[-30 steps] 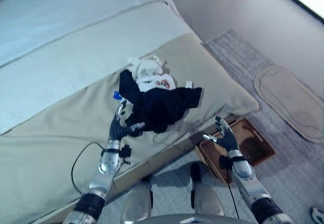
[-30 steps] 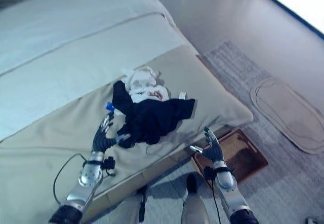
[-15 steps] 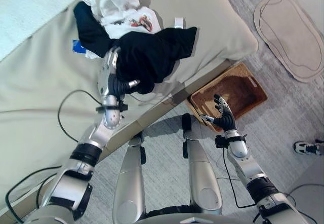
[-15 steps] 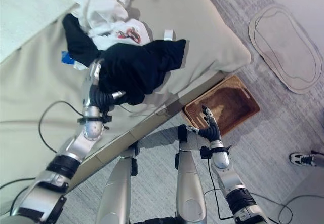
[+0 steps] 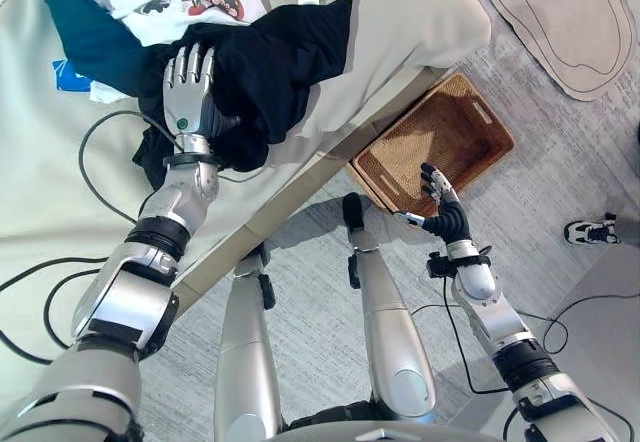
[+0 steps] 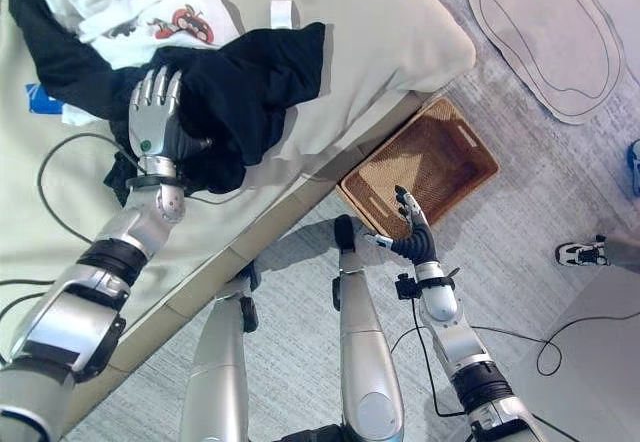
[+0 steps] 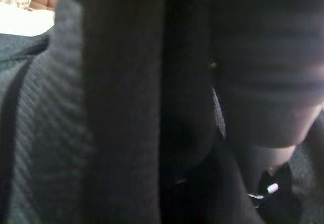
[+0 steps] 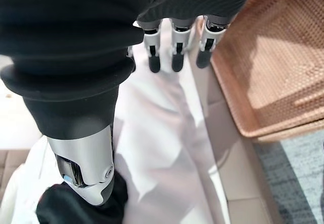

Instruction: Pick up clothes into the bucket

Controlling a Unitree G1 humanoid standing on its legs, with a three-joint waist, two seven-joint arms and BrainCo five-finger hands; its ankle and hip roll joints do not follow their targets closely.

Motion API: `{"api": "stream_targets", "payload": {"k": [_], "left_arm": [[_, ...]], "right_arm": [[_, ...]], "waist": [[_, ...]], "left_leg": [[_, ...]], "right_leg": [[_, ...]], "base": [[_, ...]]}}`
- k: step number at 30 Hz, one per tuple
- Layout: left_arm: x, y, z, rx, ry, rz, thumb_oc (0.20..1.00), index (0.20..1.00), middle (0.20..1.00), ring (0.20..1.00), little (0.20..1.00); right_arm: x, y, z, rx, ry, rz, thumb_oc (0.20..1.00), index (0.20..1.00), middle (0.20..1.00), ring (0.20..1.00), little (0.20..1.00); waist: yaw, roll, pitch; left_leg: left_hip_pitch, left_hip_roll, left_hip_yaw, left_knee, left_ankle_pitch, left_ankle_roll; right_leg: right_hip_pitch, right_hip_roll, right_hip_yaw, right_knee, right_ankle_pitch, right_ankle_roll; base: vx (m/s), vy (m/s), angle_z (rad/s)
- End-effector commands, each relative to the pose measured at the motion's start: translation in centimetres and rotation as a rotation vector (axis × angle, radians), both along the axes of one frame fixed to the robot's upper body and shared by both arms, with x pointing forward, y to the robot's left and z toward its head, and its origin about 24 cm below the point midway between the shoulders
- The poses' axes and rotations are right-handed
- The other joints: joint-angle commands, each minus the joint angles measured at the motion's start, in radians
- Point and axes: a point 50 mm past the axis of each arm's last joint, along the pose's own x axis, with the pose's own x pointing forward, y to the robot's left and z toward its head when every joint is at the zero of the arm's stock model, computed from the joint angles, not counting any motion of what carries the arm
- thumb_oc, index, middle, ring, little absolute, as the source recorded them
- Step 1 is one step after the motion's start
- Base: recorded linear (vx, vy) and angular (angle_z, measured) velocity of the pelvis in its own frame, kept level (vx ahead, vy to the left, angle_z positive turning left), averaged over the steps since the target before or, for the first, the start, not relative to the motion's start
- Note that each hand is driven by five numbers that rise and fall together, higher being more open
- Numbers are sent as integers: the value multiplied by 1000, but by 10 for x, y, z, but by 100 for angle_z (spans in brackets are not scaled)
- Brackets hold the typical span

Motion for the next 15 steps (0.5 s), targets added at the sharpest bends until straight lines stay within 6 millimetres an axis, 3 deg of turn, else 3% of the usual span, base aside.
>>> {"api": "stream_targets", "payload": {"k": [1, 6, 11, 12, 13, 15], "left_arm": [[-1, 15, 9, 38, -4, 40, 1000, 1000, 1000, 1000, 1000], [3, 21, 5, 41, 74, 62, 1000, 1000, 1000, 1000, 1000], [11, 26, -8, 68, 259, 131, 1000, 1000, 1000, 1000, 1000], [13, 24, -6, 50, 269, 120, 539, 539, 539, 539, 539], [13, 24, -9, 35, 293, 114, 200, 200, 200, 200, 200], [13, 20, -13, 33, 308, 84, 200, 200, 200, 200, 200]], "right_arm": [[-6, -8, 15, 23, -90, 8, 1000, 1000, 1000, 1000, 1000], [-2, -8, 21, 22, -112, 9, 1000, 1000, 1000, 1000, 1000], [1, -5, 27, 22, -120, 26, 1000, 1000, 1000, 1000, 1000], [2, -5, 27, 30, -114, 30, 1000, 1000, 1000, 1000, 1000], [1, -6, 26, 36, -111, 31, 1000, 1000, 1000, 1000, 1000], [-1, -8, 25, 32, -105, 28, 1000, 1000, 1000, 1000, 1000]], "waist": [[2, -26, -85], [-4, -26, -84], [-13, -31, -82], [-16, -33, -82], [-19, -32, -85], [-19, -27, -90]], "left_leg": [[-81, 7, 53, 109, -74, 25], [-126, 6, 58, 122, -74, 29], [-155, 5, 62, 133, -72, 34], [-160, 5, 63, 134, -72, 34], [-165, 7, 65, 136, -72, 35], [-163, 5, 64, 134, -72, 35]], "right_leg": [[-50, -43, -38, -29, 59, 39], [-92, -42, -32, -26, 69, 43], [-130, -40, -25, -14, 76, 44], [-135, -40, -24, -13, 76, 45], [-140, -41, -24, -11, 77, 45], [-139, -44, -26, -13, 76, 45]], "base": [[-13, 7, -7], [-7, 13, -4], [-2, 6, 0], [-1, 9, -3], [-1, 9, -5], [19, 10, -5]]}}
